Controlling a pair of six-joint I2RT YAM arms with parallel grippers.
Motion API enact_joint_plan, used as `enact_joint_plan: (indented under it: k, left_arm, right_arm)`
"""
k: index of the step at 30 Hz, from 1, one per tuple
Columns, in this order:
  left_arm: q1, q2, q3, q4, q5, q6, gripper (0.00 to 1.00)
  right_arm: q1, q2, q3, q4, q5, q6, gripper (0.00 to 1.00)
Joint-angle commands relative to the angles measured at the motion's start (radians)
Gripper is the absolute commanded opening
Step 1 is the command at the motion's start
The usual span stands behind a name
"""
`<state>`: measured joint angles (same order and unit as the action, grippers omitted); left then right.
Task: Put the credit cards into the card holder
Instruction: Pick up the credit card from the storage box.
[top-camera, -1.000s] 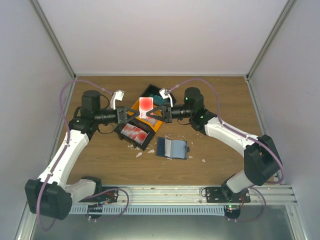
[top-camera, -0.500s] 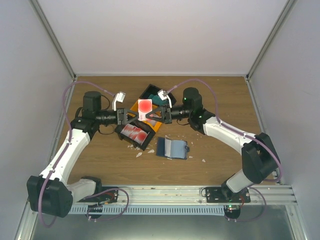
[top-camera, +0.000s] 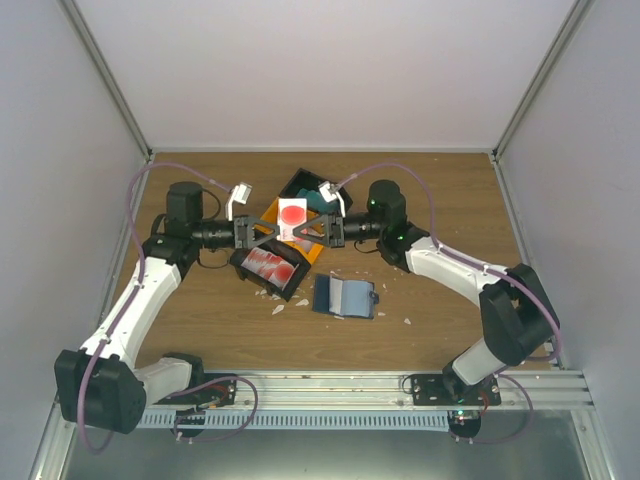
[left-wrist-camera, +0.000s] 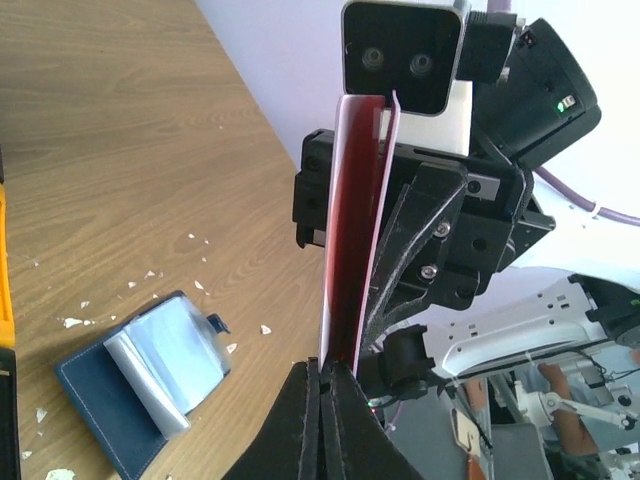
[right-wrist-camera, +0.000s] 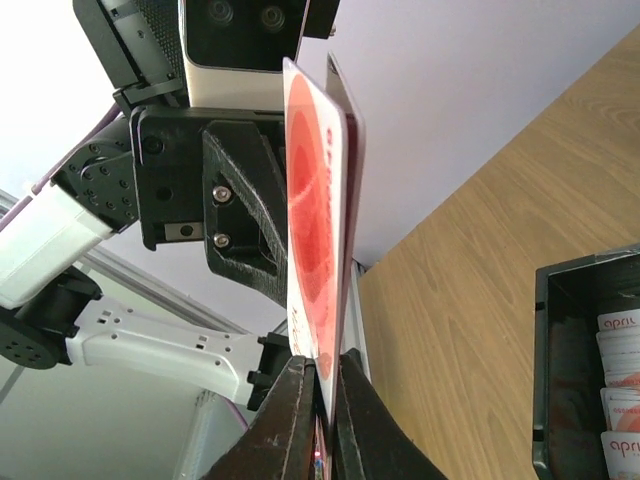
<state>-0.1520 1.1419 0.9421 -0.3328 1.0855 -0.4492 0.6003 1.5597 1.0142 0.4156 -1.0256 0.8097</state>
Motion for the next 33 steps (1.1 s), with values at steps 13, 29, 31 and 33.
enact_joint_plan:
  k: [13,29,31,33]
  left_arm:
    - [0.105,-0.018,0.007,-0.064,-0.075,0.032,0.0]
    - [-0.052,0.14,0.028,-0.373,-0.671,0.245,0.0]
    - [-0.094,0.168,0.034,-0.369,-0.721,0.232,0.0]
    - [-0.139,0.195,0.044,-0.372,-0.765,0.223,0.0]
  right_arm:
    - [-0.041,-0.057,-0.121,0.078,0.053,0.036,0.01]
    - [-0.045,-0.111,-0.147,-0.267,0.302,-0.198,0.01]
    - [-0.045,-0.11,-0.148,-0.281,0.309,-0.206,0.01]
    - [-0.045,-0.115,-0.149,-0.296,0.323,-0.215,0.01]
